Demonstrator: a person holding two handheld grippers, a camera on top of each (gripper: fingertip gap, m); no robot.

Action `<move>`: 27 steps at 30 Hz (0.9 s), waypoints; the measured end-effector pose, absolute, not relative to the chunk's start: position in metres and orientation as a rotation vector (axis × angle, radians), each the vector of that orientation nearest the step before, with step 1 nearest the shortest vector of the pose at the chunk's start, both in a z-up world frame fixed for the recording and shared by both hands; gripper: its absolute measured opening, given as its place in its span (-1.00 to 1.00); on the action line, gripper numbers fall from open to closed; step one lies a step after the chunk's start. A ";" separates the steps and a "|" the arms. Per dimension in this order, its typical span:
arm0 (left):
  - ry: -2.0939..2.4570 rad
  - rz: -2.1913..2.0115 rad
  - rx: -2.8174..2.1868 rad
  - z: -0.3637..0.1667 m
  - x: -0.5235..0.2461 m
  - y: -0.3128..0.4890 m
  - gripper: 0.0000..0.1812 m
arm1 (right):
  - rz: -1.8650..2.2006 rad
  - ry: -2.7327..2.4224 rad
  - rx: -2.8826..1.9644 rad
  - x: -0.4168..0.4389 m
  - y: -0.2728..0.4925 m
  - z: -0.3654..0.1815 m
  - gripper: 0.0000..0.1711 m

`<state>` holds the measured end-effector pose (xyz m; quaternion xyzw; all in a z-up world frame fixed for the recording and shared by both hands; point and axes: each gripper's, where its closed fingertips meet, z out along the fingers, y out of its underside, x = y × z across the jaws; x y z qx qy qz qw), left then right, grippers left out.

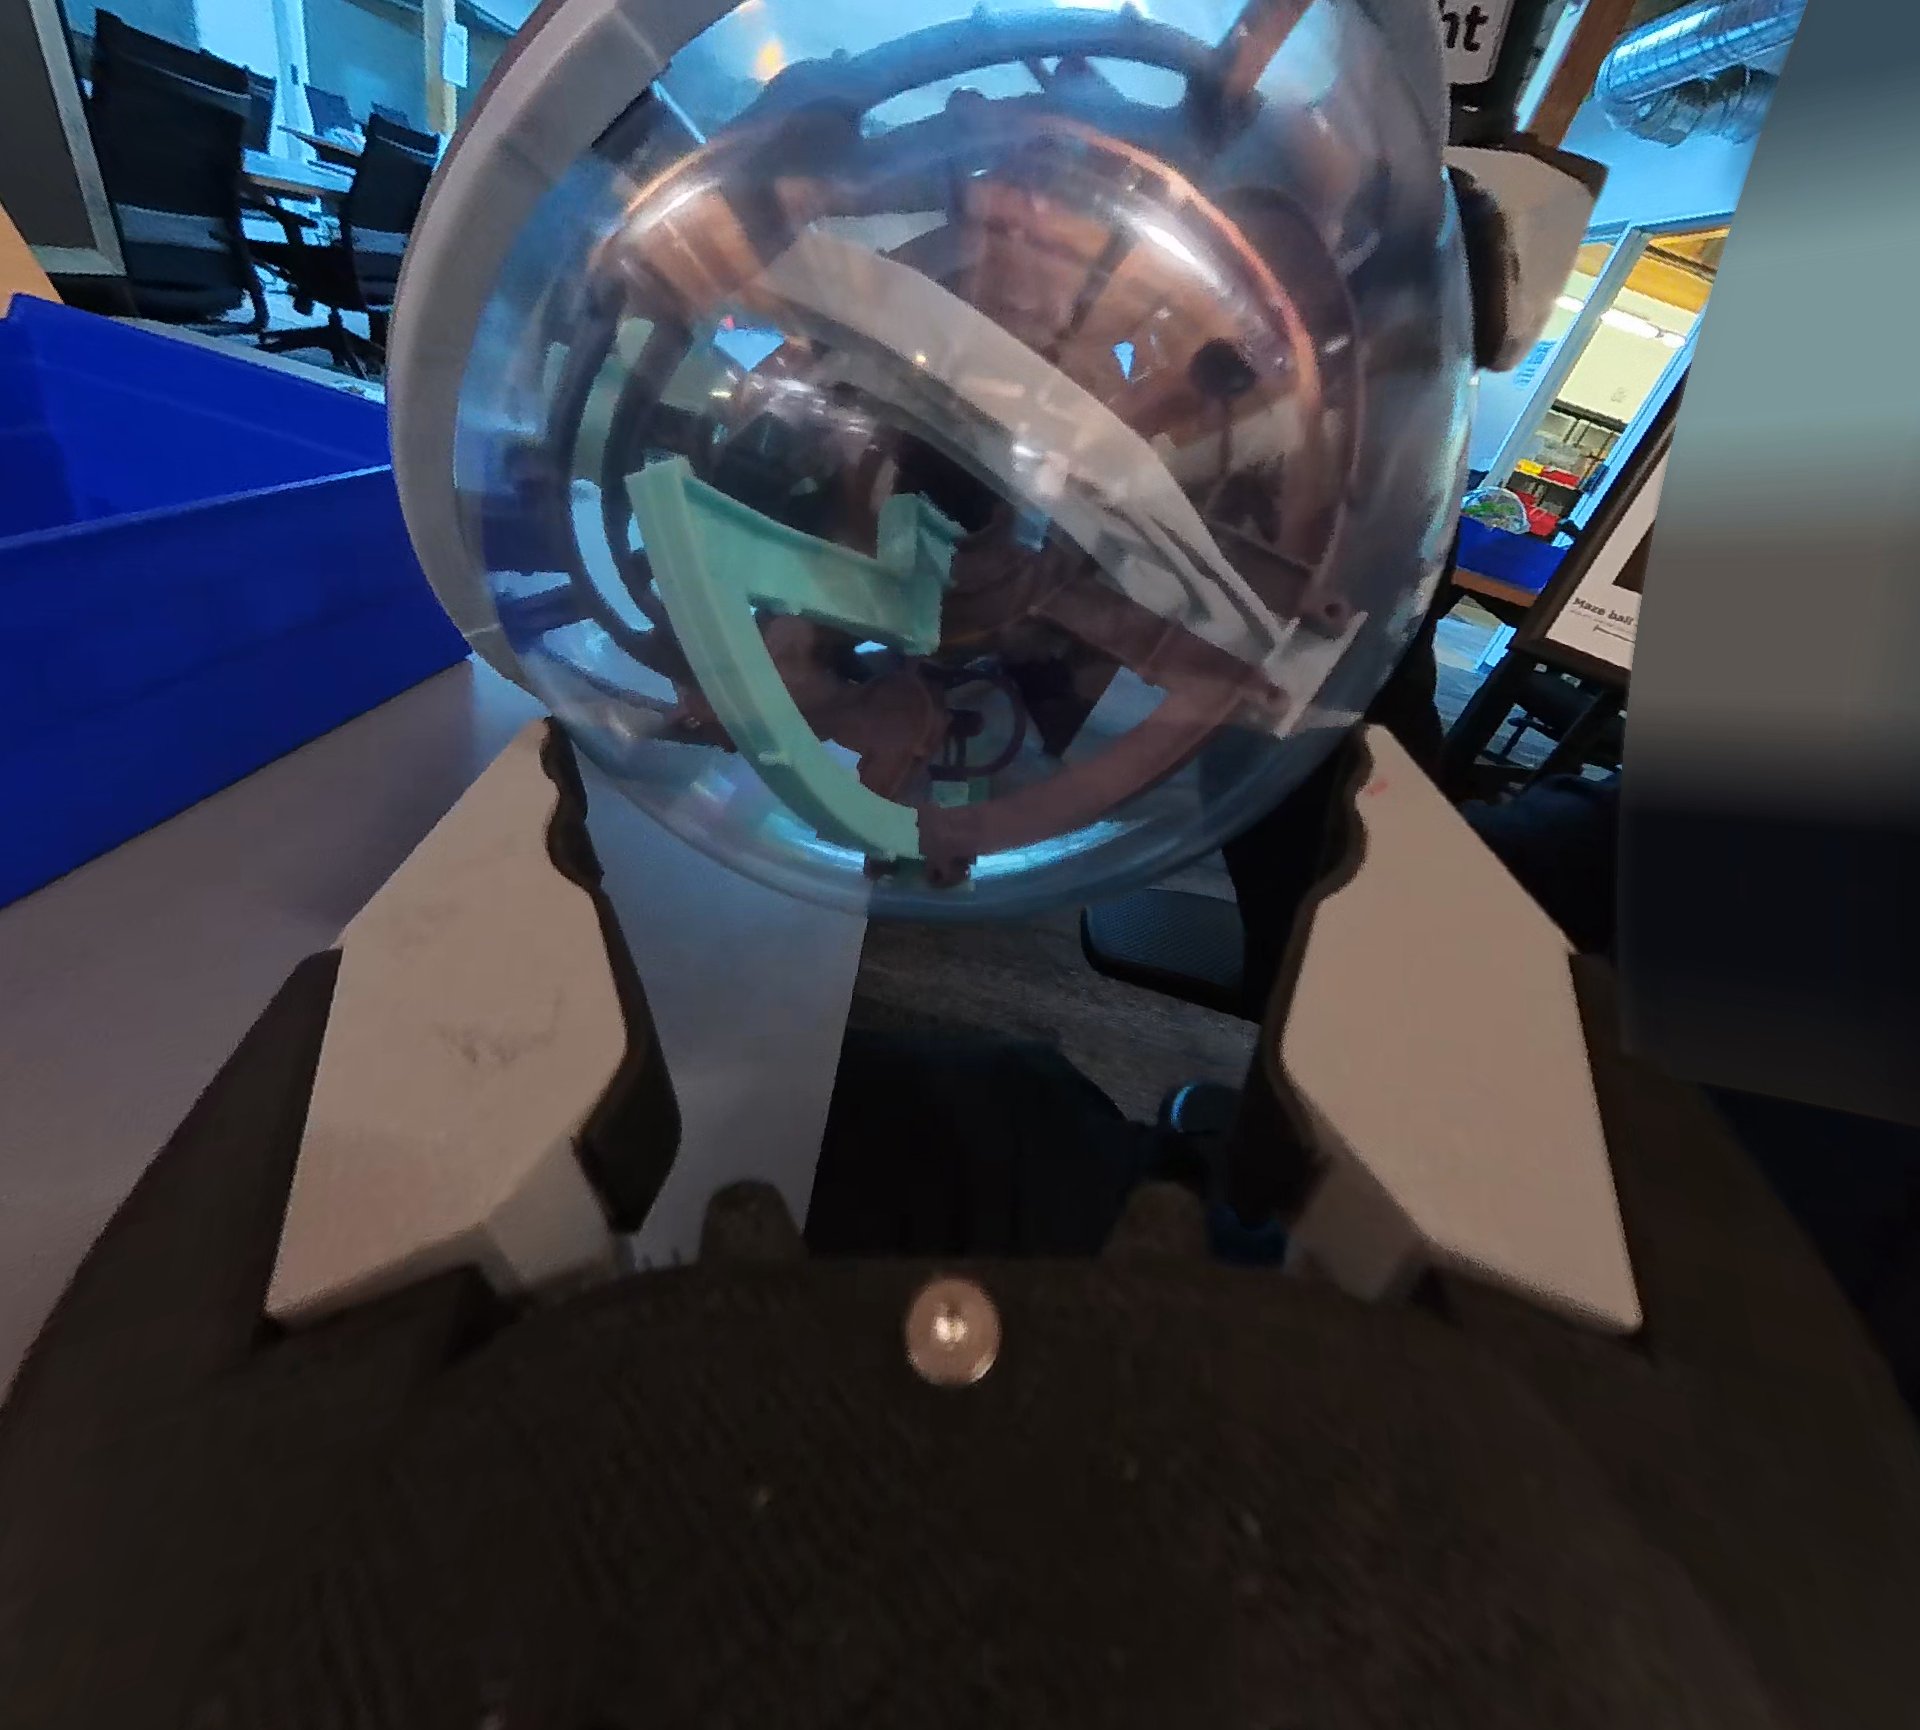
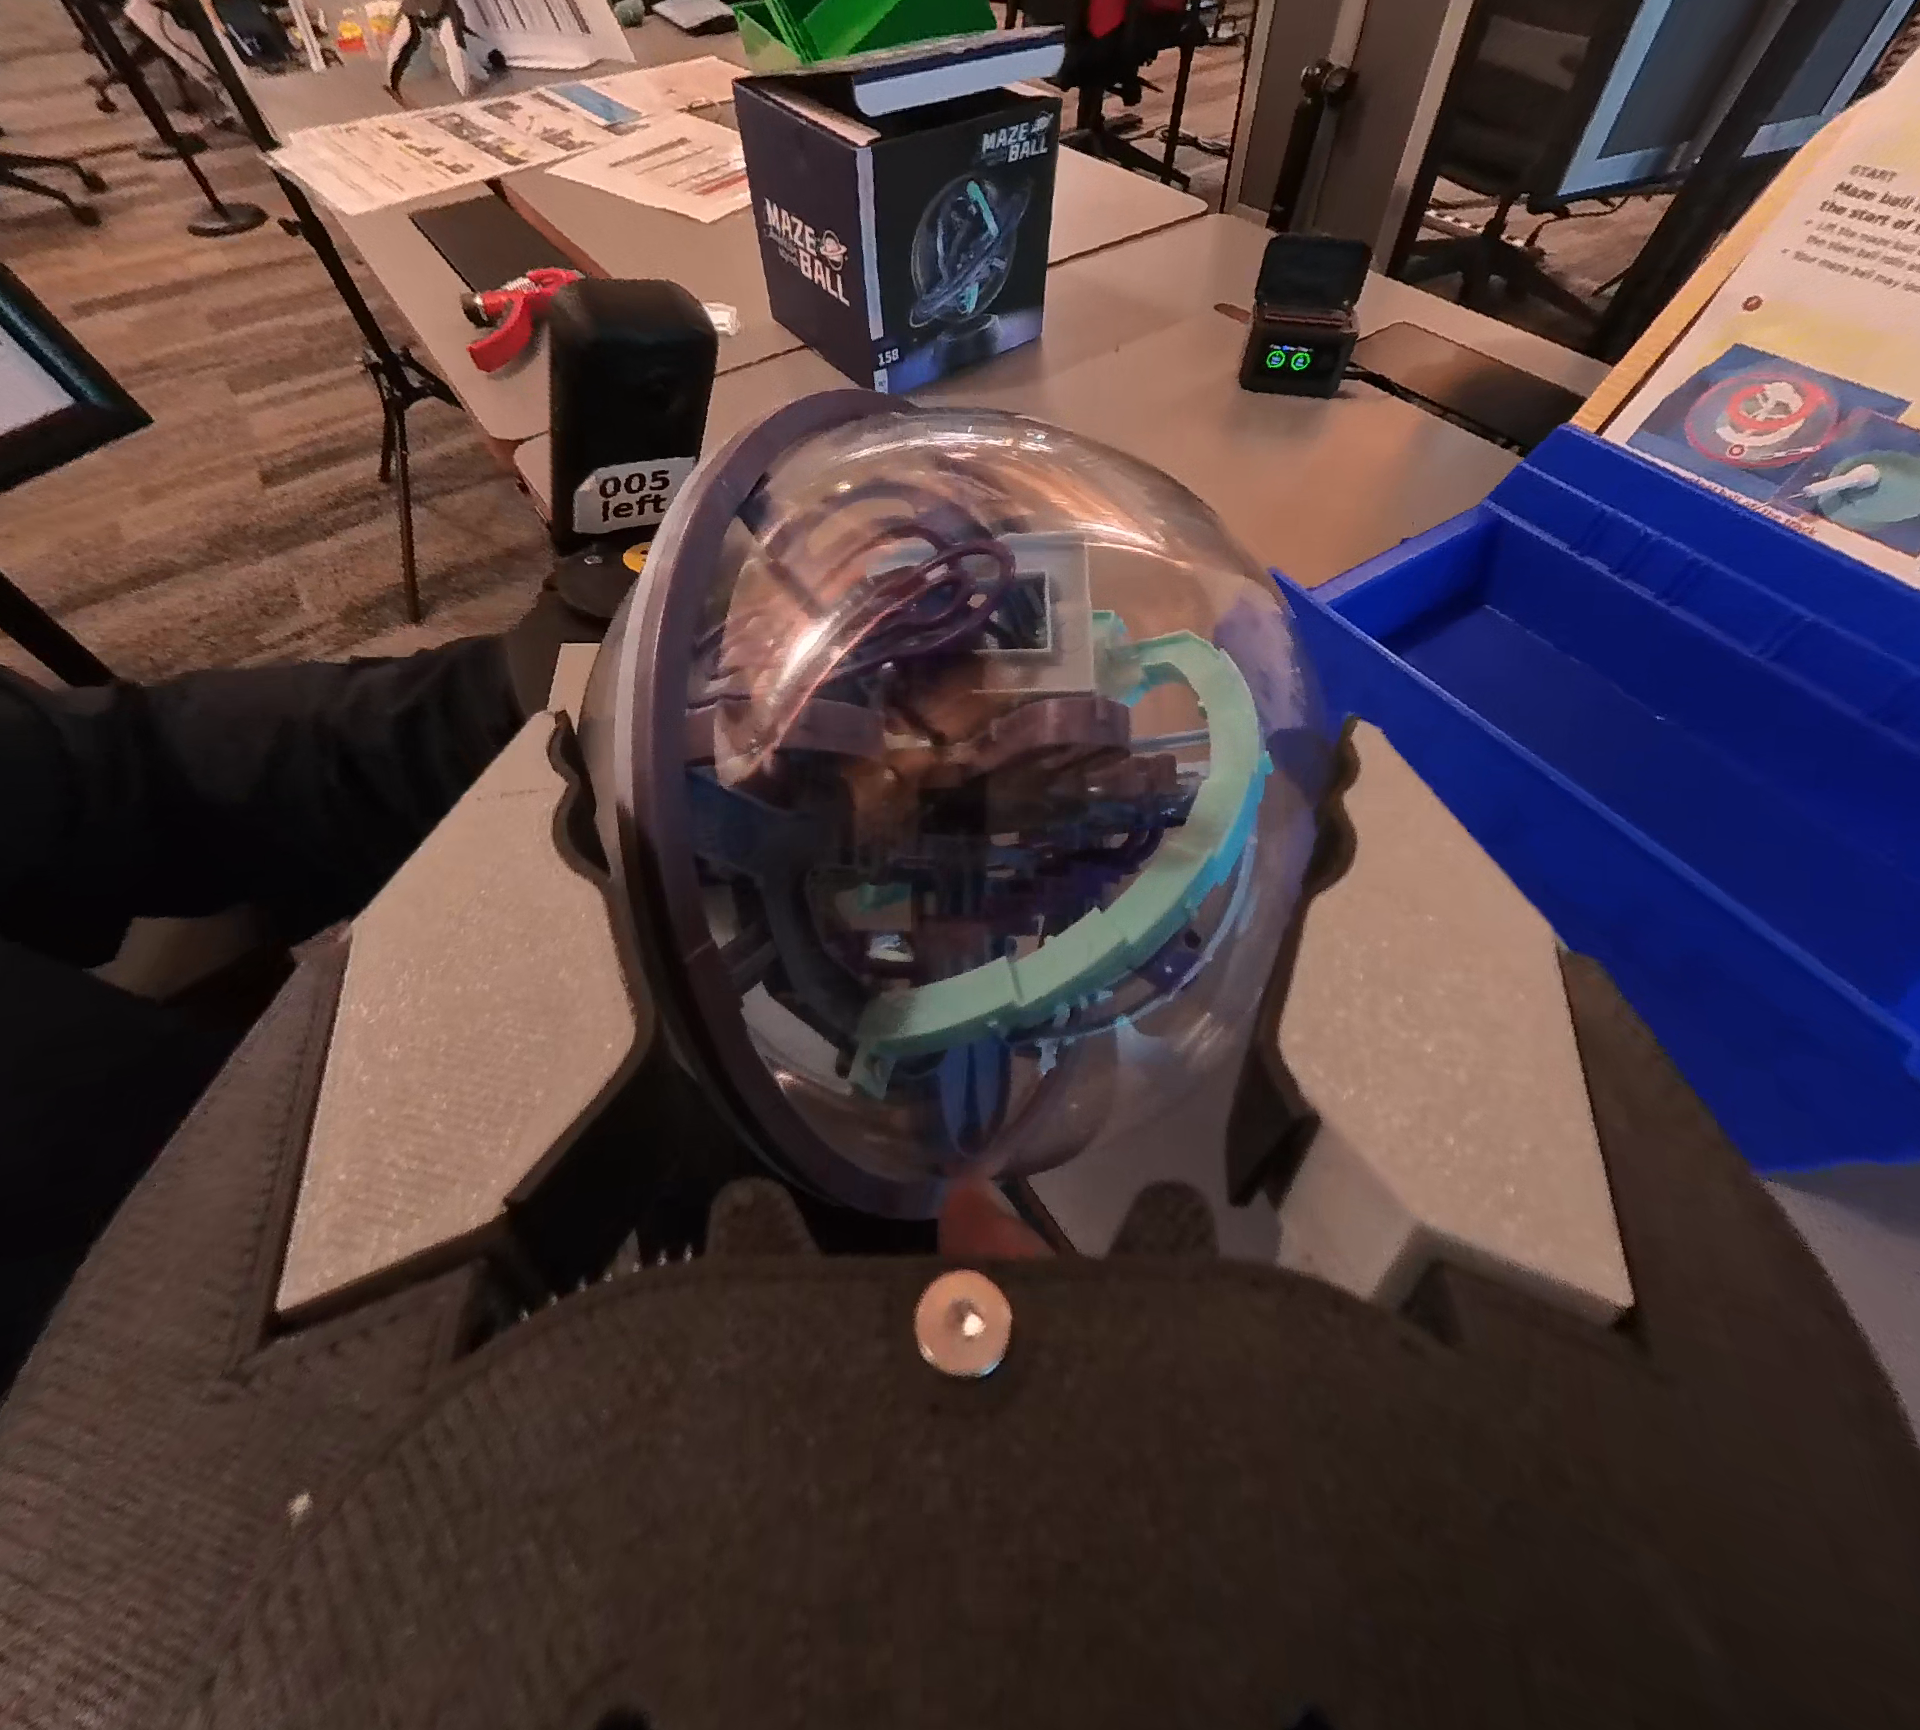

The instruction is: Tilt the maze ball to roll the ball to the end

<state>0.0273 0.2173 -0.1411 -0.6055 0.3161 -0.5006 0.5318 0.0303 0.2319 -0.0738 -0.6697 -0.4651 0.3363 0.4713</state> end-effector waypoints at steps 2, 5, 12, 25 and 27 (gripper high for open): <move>0.763 -1.189 -1.432 -0.141 0.028 0.216 0.52 | 0.806 -1.149 -1.630 0.030 0.230 -0.073 0.57; 0.773 -1.183 -1.421 -0.141 0.029 0.215 0.52 | 0.786 -1.161 -1.620 0.031 0.227 -0.073 0.57; 0.778 -1.154 -1.414 -0.141 0.030 0.214 0.51 | 0.775 -1.186 -1.591 0.031 0.225 -0.071 0.56; 0.751 -0.961 -1.378 -0.131 0.045 0.209 0.52 | 0.800 -1.309 -1.406 0.047 0.212 -0.060 0.57; 0.749 -0.916 -1.365 -0.129 0.048 0.207 0.52 | 0.797 -1.336 -1.361 0.050 0.208 -0.058 0.57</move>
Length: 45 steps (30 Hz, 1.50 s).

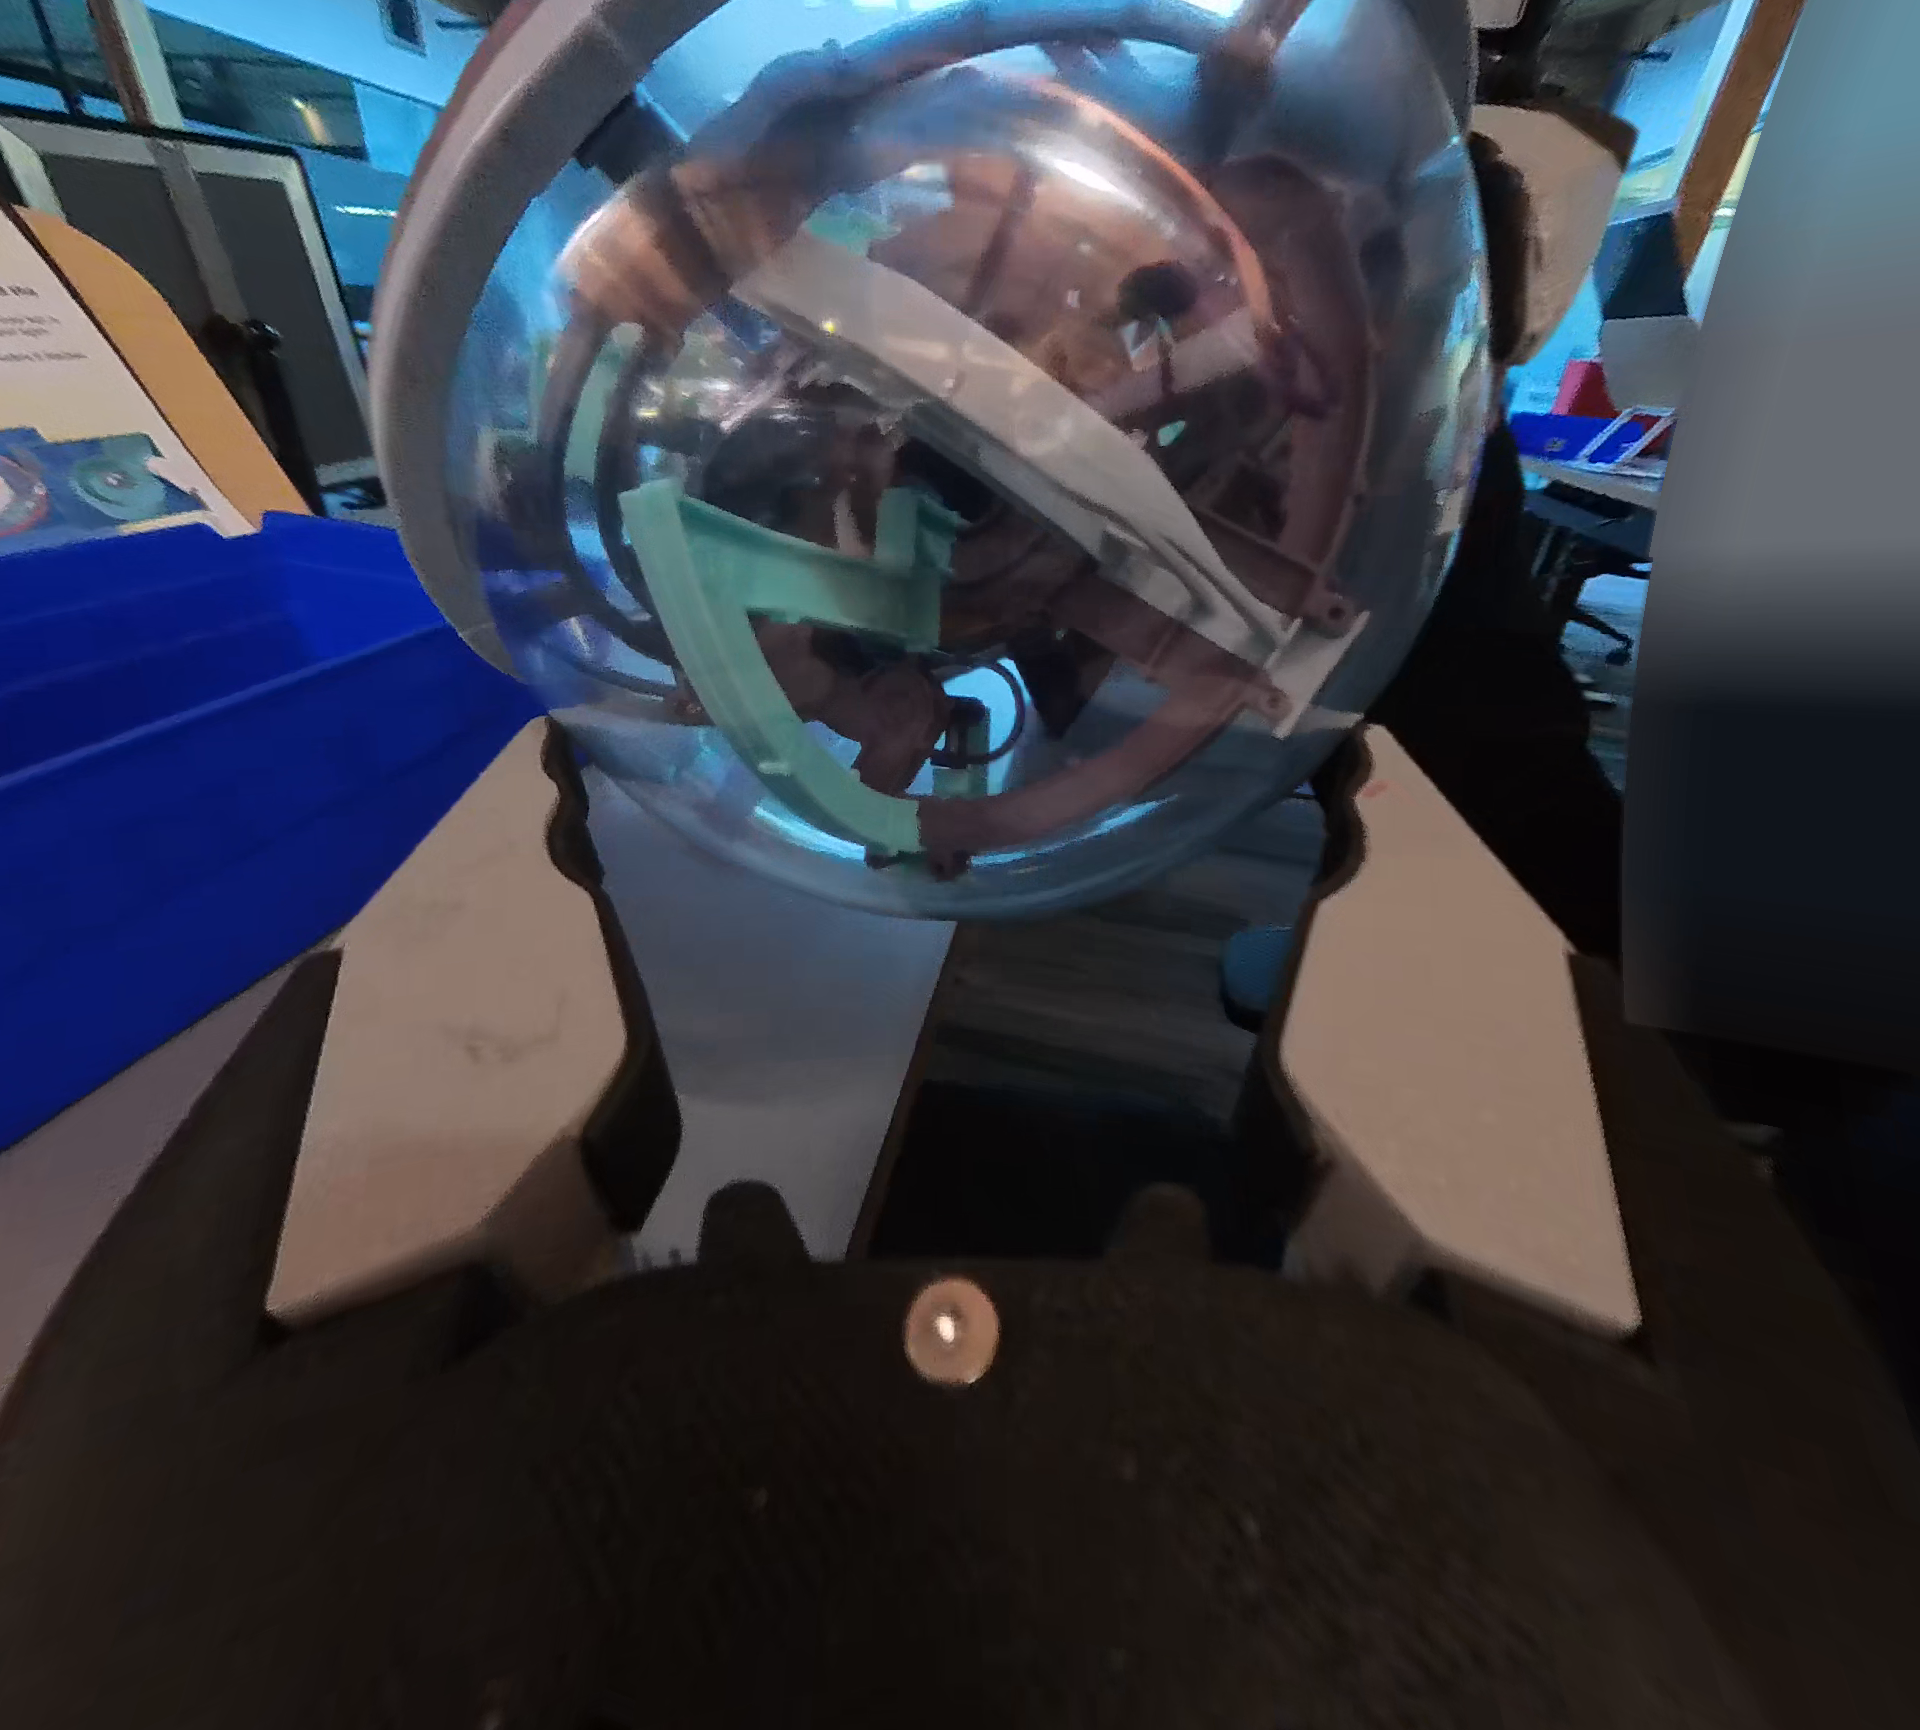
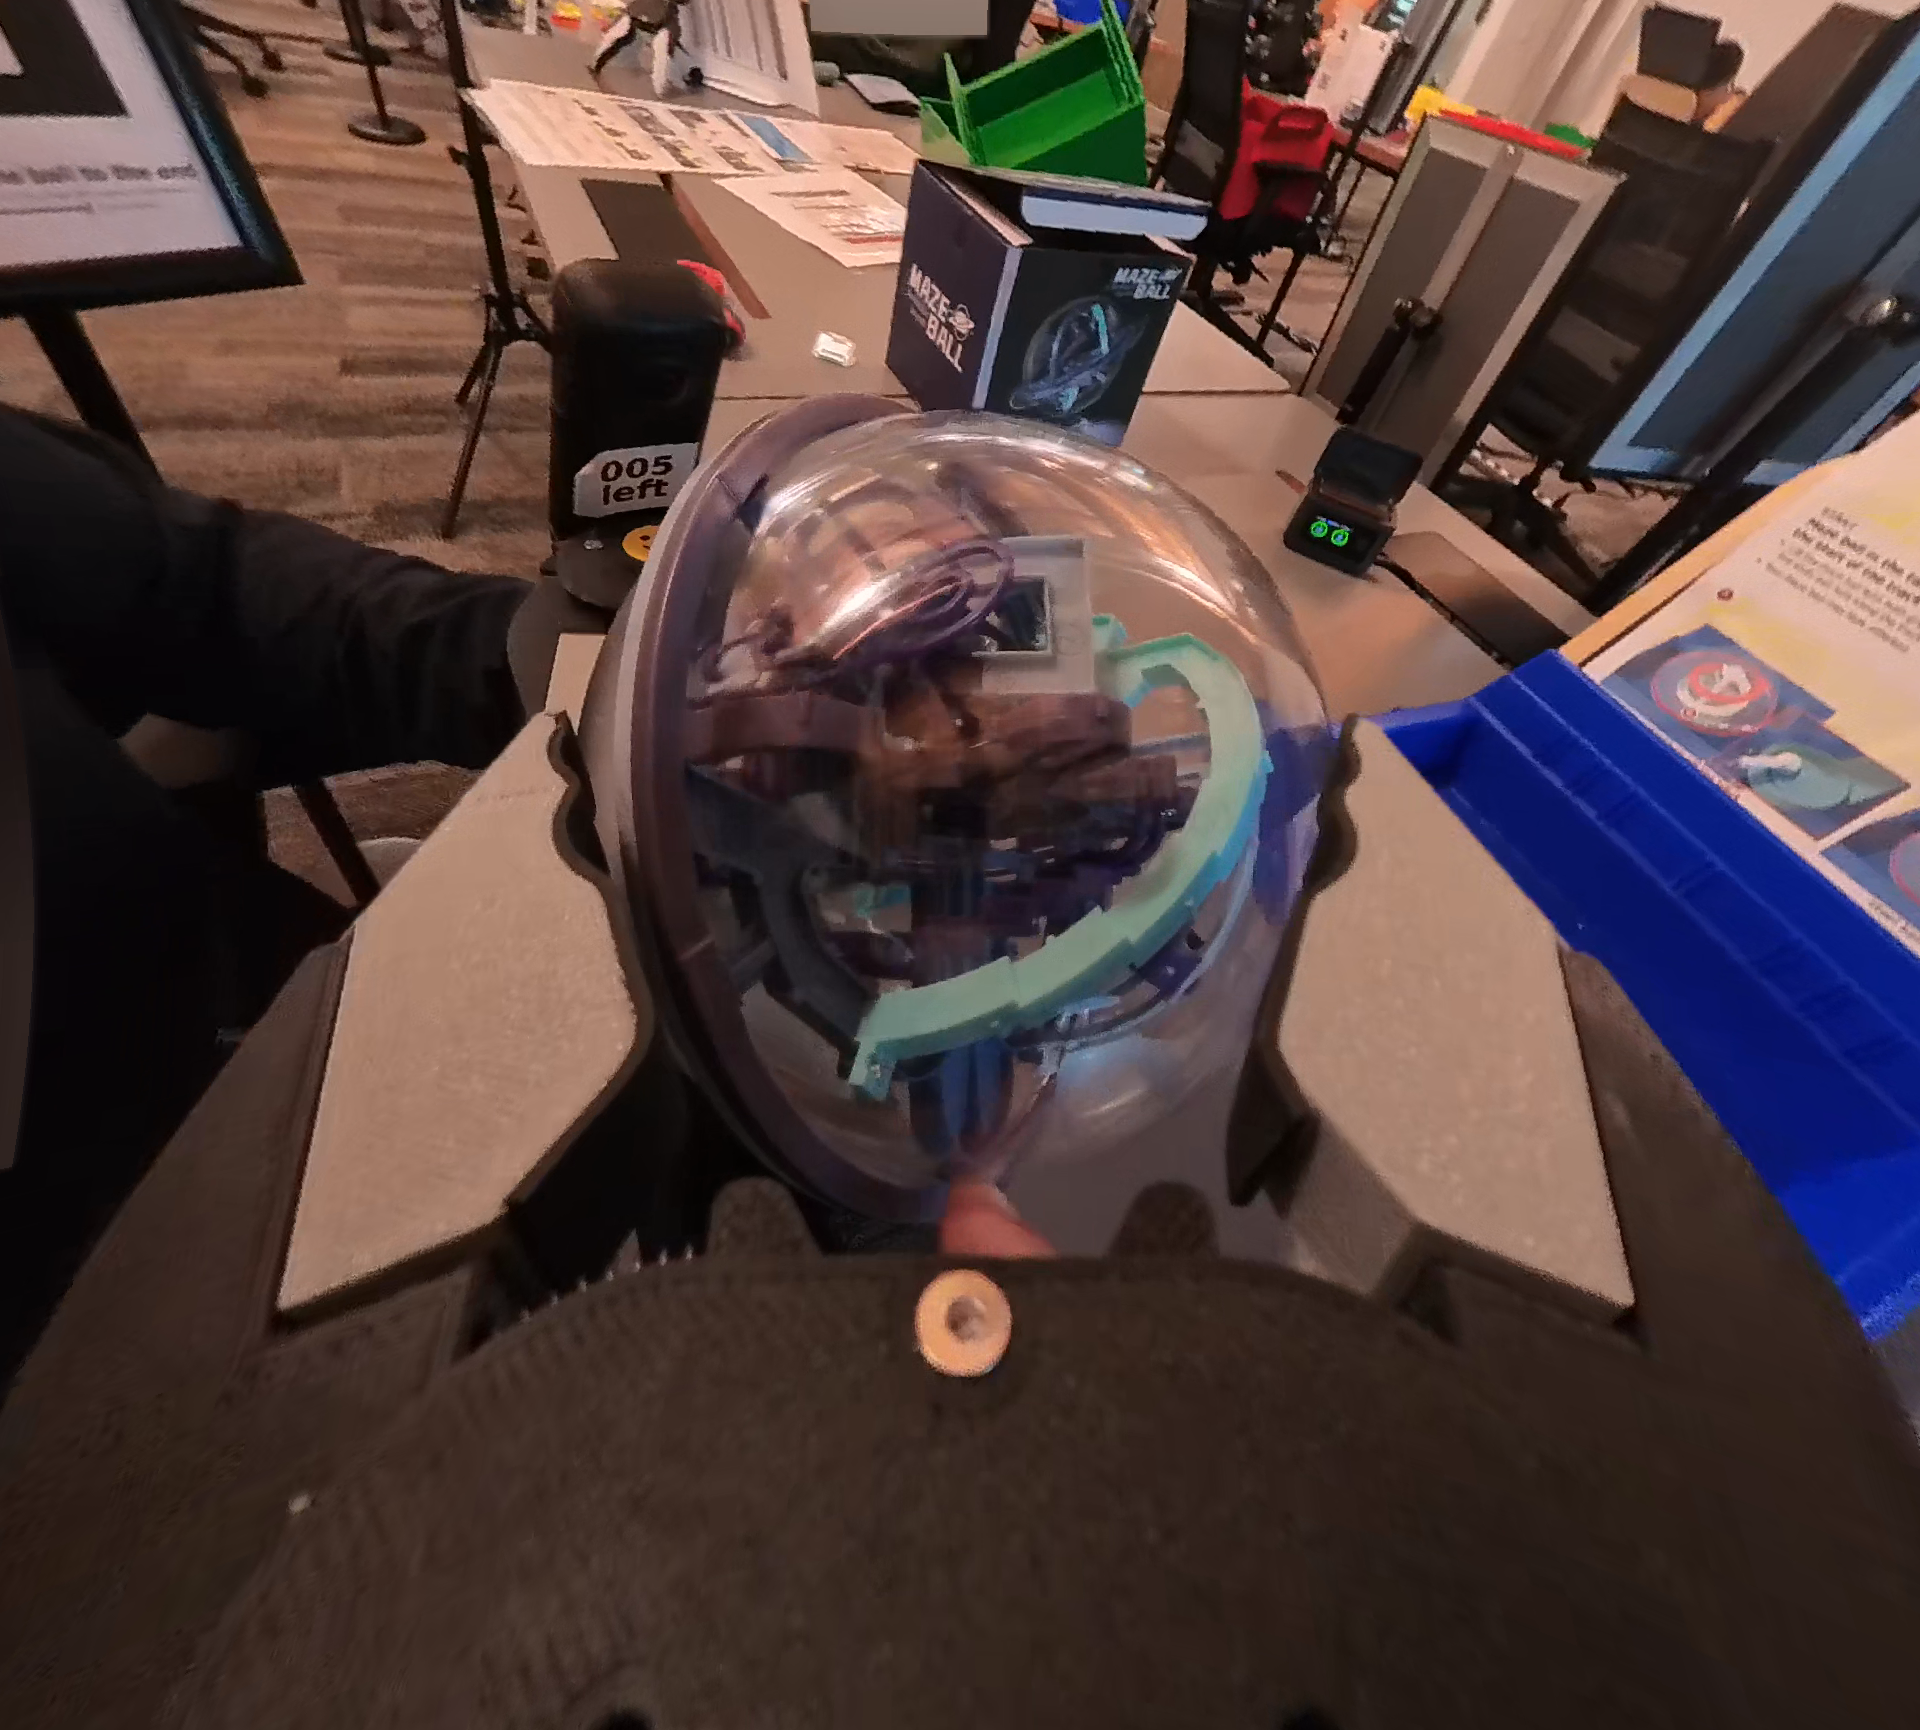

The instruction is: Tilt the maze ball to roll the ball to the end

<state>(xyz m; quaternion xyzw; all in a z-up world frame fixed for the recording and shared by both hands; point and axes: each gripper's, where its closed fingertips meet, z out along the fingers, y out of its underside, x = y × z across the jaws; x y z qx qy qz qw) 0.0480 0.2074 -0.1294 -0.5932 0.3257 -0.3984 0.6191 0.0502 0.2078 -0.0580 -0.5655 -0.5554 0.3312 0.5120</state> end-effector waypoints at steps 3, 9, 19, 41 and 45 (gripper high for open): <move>0.744 -0.853 -1.346 -0.129 0.053 0.205 0.52 | 0.784 -1.380 -1.298 0.055 0.201 -0.057 0.57; 0.725 -0.797 -1.345 -0.139 0.067 0.200 0.52 | 0.741 -1.465 -1.256 0.067 0.193 -0.065 0.57; 0.651 -0.795 -1.461 -0.160 0.072 0.210 0.52 | 0.859 -1.492 -1.335 0.074 0.211 -0.088 0.57; 0.629 -1.129 -1.518 -0.172 0.080 0.207 0.52 | 0.815 -1.382 -1.595 0.066 0.222 -0.095 0.57; 0.629 -1.136 -1.525 -0.173 0.082 0.208 0.51 | 0.820 -1.380 -1.605 0.068 0.224 -0.096 0.57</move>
